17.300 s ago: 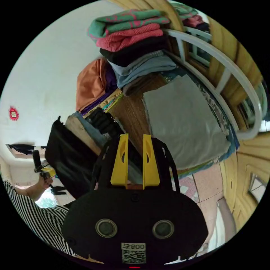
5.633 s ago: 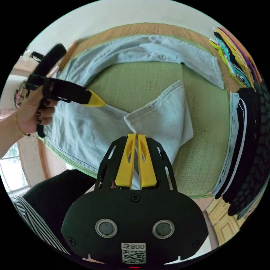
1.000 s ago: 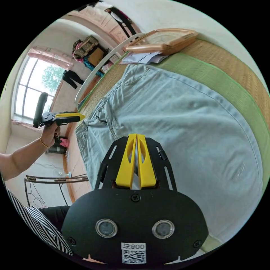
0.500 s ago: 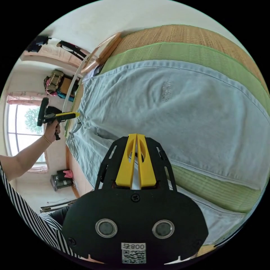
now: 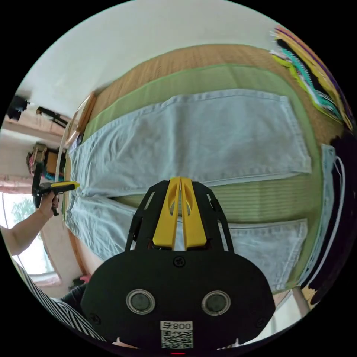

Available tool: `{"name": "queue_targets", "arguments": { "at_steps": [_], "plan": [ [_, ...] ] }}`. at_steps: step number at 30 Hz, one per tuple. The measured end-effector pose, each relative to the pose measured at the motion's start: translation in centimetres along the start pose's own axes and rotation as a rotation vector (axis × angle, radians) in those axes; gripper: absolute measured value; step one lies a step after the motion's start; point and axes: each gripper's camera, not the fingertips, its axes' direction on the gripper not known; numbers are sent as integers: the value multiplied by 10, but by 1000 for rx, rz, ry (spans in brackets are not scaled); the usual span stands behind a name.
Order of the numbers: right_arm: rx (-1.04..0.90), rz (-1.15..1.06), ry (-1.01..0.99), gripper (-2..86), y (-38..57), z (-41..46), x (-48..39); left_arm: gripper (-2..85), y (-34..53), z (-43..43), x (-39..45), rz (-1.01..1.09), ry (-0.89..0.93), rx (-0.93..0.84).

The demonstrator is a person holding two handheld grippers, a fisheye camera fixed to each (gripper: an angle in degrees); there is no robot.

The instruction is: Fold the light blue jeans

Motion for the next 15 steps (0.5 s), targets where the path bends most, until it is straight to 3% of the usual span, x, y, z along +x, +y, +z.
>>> {"name": "queue_targets", "arguments": {
  "at_steps": [7, 11, 15],
  "plan": [
    [243, 290, 263, 52, 44, -44, 163, 50, -114, -56, 153, 460, 221, 157],
    [229, 307, 277, 78, 59, -29, 225, 66, -186, -76, 263, 688, 226, 226],
    [174, 264, 220, 91, 69, 3, 256, 73, -234, -83, 334, 756, 184, 213]
  ]
}}
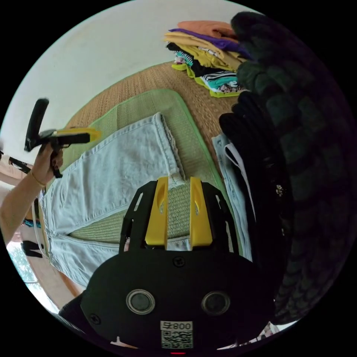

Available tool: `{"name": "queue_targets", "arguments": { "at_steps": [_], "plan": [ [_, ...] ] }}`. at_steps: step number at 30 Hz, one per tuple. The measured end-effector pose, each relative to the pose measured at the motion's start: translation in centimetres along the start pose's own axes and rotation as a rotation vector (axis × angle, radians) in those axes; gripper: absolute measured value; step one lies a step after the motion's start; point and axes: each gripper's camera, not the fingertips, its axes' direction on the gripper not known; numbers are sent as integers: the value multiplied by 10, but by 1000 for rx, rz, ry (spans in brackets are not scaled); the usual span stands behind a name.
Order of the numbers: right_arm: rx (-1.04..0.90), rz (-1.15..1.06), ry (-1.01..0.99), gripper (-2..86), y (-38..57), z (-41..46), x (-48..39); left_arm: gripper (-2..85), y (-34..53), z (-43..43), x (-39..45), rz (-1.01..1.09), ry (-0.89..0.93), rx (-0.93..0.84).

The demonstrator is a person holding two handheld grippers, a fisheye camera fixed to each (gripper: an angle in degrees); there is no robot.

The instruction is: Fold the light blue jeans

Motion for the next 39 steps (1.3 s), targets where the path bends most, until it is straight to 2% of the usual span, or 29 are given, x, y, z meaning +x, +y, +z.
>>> {"name": "queue_targets", "arguments": {
  "at_steps": [5, 8, 11, 14, 16, 18, 22, 26, 31, 35, 39],
  "plan": [
    [-8, -32, 4, 71, 17, 33, 32, 48, -64, 24, 15, 35, -107, -138],
    [26, -48, -66, 63, 29, 21, 49, 18, -75, 12, 25, 54, -75, -141],
    [114, -66, -138, 56, 39, -6, 68, 12, -83, -18, 36, 75, -71, -54],
    [107, -42, -83, 44, 41, 11, 91, 16, -97, -20, 36, 59, -79, -61],
    [30, 32, -50, 46, 40, 28, 109, 22, -105, -9, 30, 18, -98, -118],
    [25, 34, -102, 54, 48, 29, 121, 30, -109, -7, 27, -20, -73, -120],
    [10, 11, -58, 64, 98, 8, 136, 47, -102, -20, 53, 45, 142, -13],
    [-89, 102, -28, 80, 159, -4, 166, 63, -86, 16, 108, 218, 279, -170],
    [-191, 179, -12, 80, 194, 2, 188, 62, -79, 61, 141, 318, 315, -309],
    [-167, 201, 9, 64, 191, -5, 196, 31, -77, 77, 142, 348, 228, -299],
    [-165, 189, -7, 41, 184, -21, 198, 16, -78, 88, 132, 332, 235, -306]
  ]
}}
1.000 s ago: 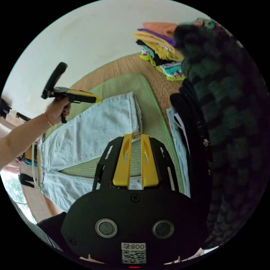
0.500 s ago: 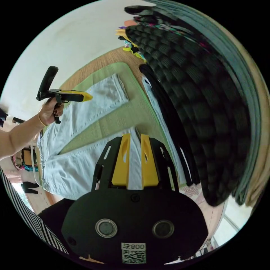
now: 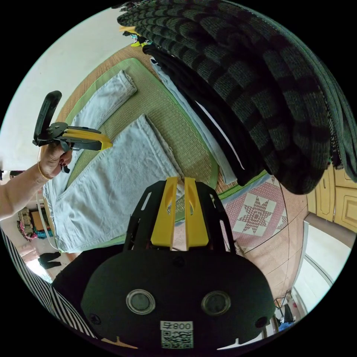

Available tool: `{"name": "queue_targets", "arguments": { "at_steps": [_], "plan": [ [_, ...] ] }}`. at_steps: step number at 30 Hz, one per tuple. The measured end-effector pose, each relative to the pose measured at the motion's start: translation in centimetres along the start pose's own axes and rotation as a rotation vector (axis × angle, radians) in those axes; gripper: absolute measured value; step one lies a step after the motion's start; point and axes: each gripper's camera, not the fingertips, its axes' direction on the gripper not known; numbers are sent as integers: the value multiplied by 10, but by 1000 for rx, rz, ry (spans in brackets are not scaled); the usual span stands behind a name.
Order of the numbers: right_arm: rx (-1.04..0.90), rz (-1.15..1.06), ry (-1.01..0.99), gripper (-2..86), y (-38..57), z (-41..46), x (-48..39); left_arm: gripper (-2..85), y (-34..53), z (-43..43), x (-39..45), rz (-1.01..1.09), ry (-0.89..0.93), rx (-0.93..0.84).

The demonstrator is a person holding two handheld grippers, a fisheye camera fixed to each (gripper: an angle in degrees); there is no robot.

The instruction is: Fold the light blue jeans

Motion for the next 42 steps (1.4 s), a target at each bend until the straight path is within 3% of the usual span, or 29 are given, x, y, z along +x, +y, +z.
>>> {"name": "queue_targets", "arguments": {
  "at_steps": [7, 12, 15, 19, 24, 26, 32, 36, 42],
  "plan": [
    [76, -32, -42, 19, -20, -76, -13, 12, 12, -13, -31, -70, 1, 157],
    [6, 73, -96, 8, -37, -85, -15, 21, 16, 31, -74, -161, -20, 93],
    [82, 68, -16, 3, -38, -129, -39, 25, 40, 26, -89, -194, 3, 231],
    [75, -96, -68, 1, -57, -173, -106, 21, 107, 35, -102, -287, 12, 300],
    [-129, -358, -27, 1, -79, -162, -216, 9, 198, 90, -119, -518, -22, 190],
    [-45, -362, 20, 1, -80, -187, -242, 4, 226, 128, -137, -602, 11, 164],
    [-182, -350, 13, 1, -112, -260, -283, 1, 268, 156, -170, -661, 96, 361],
    [-172, -382, 24, 2, -126, -326, -329, 2, 327, 171, -177, -751, 130, 485],
    [-244, -767, -185, 20, -126, -401, -525, 6, 480, 210, -178, -1148, 46, 632]
  ]
}}
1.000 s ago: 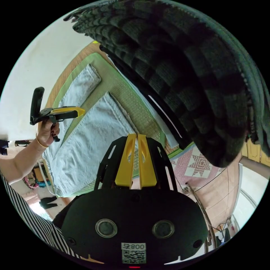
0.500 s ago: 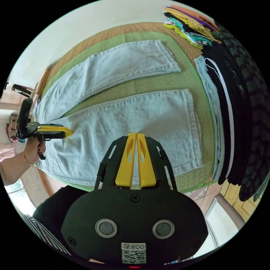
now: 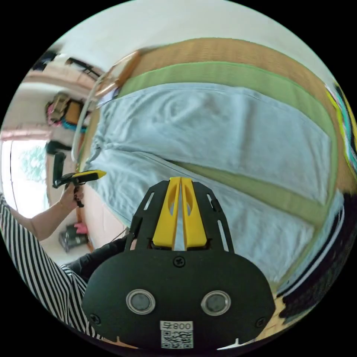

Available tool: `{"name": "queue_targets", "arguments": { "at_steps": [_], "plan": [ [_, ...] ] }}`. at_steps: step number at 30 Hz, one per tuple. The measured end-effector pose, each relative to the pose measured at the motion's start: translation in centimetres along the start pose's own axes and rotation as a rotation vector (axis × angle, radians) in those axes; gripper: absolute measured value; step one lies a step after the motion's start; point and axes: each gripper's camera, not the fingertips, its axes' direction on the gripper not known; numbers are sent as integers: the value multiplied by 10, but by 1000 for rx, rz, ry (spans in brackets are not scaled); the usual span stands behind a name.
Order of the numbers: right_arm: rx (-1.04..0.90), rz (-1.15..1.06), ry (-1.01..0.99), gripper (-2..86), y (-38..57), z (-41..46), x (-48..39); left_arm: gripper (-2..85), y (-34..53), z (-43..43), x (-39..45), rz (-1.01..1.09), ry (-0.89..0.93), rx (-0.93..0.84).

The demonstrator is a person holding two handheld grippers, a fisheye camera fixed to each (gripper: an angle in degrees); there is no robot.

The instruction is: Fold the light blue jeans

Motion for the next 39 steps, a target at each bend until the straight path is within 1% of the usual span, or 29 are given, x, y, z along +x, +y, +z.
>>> {"name": "queue_targets", "arguments": {
  "at_steps": [2, 3, 5, 6, 8, 9, 11, 14, 17, 19, 22, 24, 26, 30, 32, 33, 36, 39],
  "plan": [
    [-20, -213, -121, 42, -61, -4, -85, 12, 23, -18, -56, -154, -97, 120],
    [-24, -264, -146, 47, -76, -5, -108, 15, 28, -22, -69, -191, -117, 153],
    [-35, -463, -231, 58, -130, -9, -203, 26, 44, -34, -117, -295, -183, 277],
    [-31, -507, -233, 60, -141, -10, -226, 29, 46, -36, -127, -312, -204, 303],
    [-46, -656, -226, 68, -181, -11, -316, 40, 47, -38, -166, -356, -261, 377],
    [-46, -685, -222, 69, -188, -11, -336, 43, 46, -37, -175, -361, -265, 390],
    [-67, -794, -168, 77, -211, -16, -412, 53, 38, -29, -206, -361, -293, 425],
    [-83, -899, -54, 81, -226, -22, -485, 62, 27, -12, -239, -358, -339, 434],
    [-122, -951, 52, 81, -236, -23, -534, 63, 15, 15, -273, -374, -330, 399],
    [-164, -951, 102, 78, -242, -25, -553, 54, 7, 34, -290, -377, -341, 345],
    [-148, -941, 154, 54, -250, -46, -574, 34, 0, 51, -307, -362, -392, 359],
    [-151, -946, 140, 48, -255, -64, -584, 25, -4, 59, -318, -351, -404, 359],
    [-164, -940, 113, 40, -265, -87, -594, 21, -9, 67, -335, -352, -375, 369],
    [-183, -931, 58, 29, -279, -123, -606, 40, -8, 72, -353, -345, -332, 443],
    [-189, -915, 34, 24, -286, -144, -612, 54, -14, 84, -369, -334, -288, 392],
    [-189, -913, 31, 23, -288, -149, -613, 53, -17, 88, -373, -334, -292, 370],
    [-189, -902, 15, 19, -295, -174, -619, 24, -26, 102, -386, -323, -397, 335],
    [-198, -861, -54, 16, -307, -200, -616, 10, -36, 108, -400, -314, -416, 318]
  ]
}}
